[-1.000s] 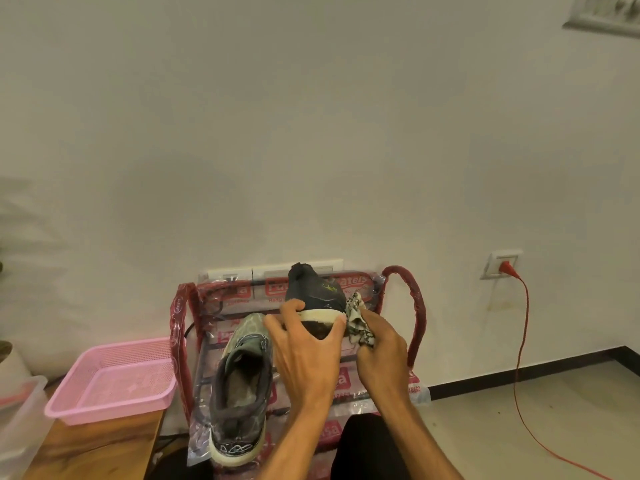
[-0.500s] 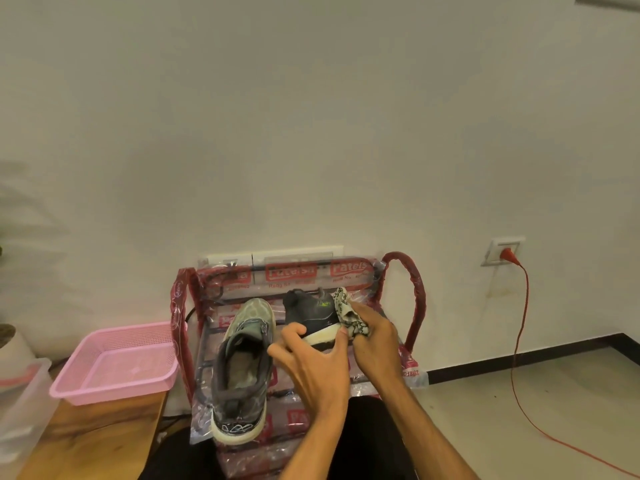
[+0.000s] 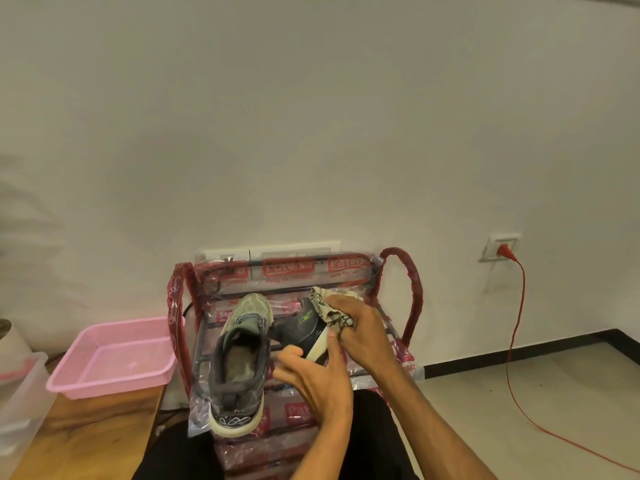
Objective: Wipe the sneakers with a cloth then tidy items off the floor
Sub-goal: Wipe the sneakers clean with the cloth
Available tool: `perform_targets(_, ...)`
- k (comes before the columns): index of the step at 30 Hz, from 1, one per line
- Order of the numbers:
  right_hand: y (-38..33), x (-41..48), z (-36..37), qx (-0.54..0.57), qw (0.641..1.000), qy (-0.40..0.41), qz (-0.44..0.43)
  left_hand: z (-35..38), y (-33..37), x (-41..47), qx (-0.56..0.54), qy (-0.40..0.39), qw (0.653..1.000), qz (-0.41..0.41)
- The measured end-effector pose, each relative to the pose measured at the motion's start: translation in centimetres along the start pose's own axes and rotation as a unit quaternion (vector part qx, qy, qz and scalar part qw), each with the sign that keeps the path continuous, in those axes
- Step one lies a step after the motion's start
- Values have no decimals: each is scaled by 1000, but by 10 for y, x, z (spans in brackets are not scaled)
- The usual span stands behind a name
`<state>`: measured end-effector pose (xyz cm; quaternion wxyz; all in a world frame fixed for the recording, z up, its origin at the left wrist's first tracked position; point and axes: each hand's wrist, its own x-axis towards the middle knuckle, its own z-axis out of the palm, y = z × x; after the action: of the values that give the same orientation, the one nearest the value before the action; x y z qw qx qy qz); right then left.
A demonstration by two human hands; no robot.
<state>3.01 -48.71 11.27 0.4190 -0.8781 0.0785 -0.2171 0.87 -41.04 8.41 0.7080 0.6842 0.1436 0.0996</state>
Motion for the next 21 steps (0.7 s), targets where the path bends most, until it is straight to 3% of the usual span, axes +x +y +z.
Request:
perform_targets(6,-1,-8,-9,-29,1000,9,3,-16,-2,-2,200,-100,974,32)
perform_targets(12,20,-19,-6,-53,998,-13,17,-37,-12,5,402,-230,883,70)
perform_targets(14,29,-22,-2,-51,998,-19,19,-44,-12,6,453,-240,848,136)
perform_targets(17,33,-23,-1,-55,998,-13,29,-51,-9,12,520,-218,770,300)
perform_targets(21,35,-23,-2,-52,998,-16,28,-56,-22,32,521,-216,680,468)
